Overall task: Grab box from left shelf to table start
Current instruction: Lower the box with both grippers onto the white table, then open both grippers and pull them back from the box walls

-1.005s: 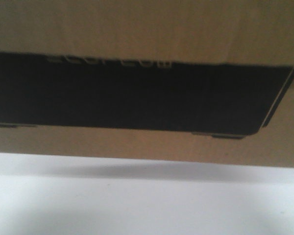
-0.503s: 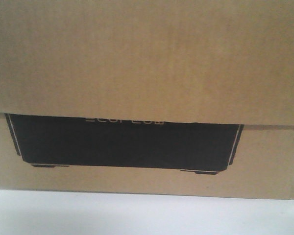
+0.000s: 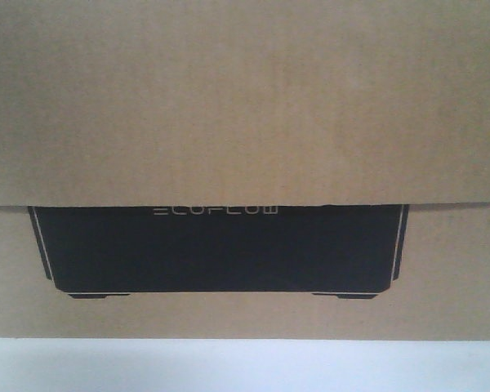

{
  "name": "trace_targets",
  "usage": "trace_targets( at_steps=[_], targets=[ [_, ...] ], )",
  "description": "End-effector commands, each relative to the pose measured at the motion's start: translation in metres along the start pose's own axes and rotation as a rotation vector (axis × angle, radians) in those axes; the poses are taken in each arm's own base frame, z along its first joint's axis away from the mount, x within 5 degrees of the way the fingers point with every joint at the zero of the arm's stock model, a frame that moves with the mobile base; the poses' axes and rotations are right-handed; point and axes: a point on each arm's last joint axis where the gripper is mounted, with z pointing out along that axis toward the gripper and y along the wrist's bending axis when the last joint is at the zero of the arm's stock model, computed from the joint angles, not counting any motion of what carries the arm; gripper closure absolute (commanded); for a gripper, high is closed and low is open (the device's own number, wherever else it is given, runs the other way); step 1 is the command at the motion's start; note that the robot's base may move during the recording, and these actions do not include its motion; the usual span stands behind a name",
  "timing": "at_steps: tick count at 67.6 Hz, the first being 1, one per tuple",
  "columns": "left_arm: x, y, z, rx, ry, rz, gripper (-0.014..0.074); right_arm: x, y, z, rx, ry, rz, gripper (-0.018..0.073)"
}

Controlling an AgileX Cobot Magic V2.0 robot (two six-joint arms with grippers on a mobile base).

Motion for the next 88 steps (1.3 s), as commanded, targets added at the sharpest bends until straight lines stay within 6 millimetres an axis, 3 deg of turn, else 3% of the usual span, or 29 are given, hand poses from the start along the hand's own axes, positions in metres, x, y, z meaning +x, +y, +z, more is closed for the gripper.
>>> trace_targets(
  at_steps=[1, 5, 10, 16, 19, 23, 30, 40, 48, 63, 76, 82, 88],
  targets=[
    [-0.012, 0.0, -0.012, 0.044, -0.126, -0.006, 0.0687, -0.007, 0.005, -0.021, -0.02, -0.088, -0.032, 0.0468],
    [-0.012, 0.001, -0.012, 0.055, -0.126, -0.005, 0.0674, -0.007, 0.005, -0.021, -0.02, -0.087, -0.032, 0.0403],
    [-0.013, 0.004, -0.012, 0.061, -0.127, -0.016, 0.0596, -0.007, 0.005, -0.021, -0.02, -0.088, -0.032, 0.0285],
    [-0.013, 0.008, -0.012, 0.066, -0.126, -0.034, 0.0429, -0.006, 0.005, -0.021, -0.02, -0.087, -0.032, 0.0139],
    [-0.013, 0.01, -0.012, 0.068, -0.121, -0.042, 0.0284, -0.006, 0.005, -0.021, -0.017, -0.086, -0.034, 0.0059],
    [-0.013, 0.011, -0.013, 0.065, -0.117, -0.046, 0.0148, -0.006, 0.004, -0.021, -0.011, -0.086, -0.038, 0.001],
    [-0.012, 0.011, -0.012, 0.065, -0.112, -0.045, 0.002, -0.006, 0.004, -0.021, -0.004, -0.084, -0.042, -0.0024],
    [-0.013, 0.01, -0.016, 0.071, -0.108, -0.032, 0.0025, -0.007, 0.004, -0.023, -0.002, -0.088, -0.044, -0.0024],
    [-0.018, 0.006, -0.03, 0.102, -0.138, -0.003, 0.0025, -0.011, 0.004, -0.033, 0.005, -0.108, -0.05, -0.0024],
    [-0.018, 0.001, -0.087, 0.119, -0.284, 0.017, 0.0025, -0.016, 0.006, -0.075, 0.032, -0.212, -0.073, -0.0023],
    [0.003, -0.002, -0.141, 0.119, -0.419, 0.065, 0.0026, -0.002, 0.008, -0.117, 0.048, -0.304, -0.061, -0.0007],
    [0.018, -0.003, -0.167, 0.118, -0.476, 0.096, 0.0029, 0.009, 0.01, -0.136, 0.047, -0.335, -0.062, 0.0057],
    [0.037, -0.003, -0.189, 0.12, -0.542, 0.102, 0.0074, 0.024, 0.012, -0.151, 0.048, -0.368, -0.065, 0.0176]
  ],
)
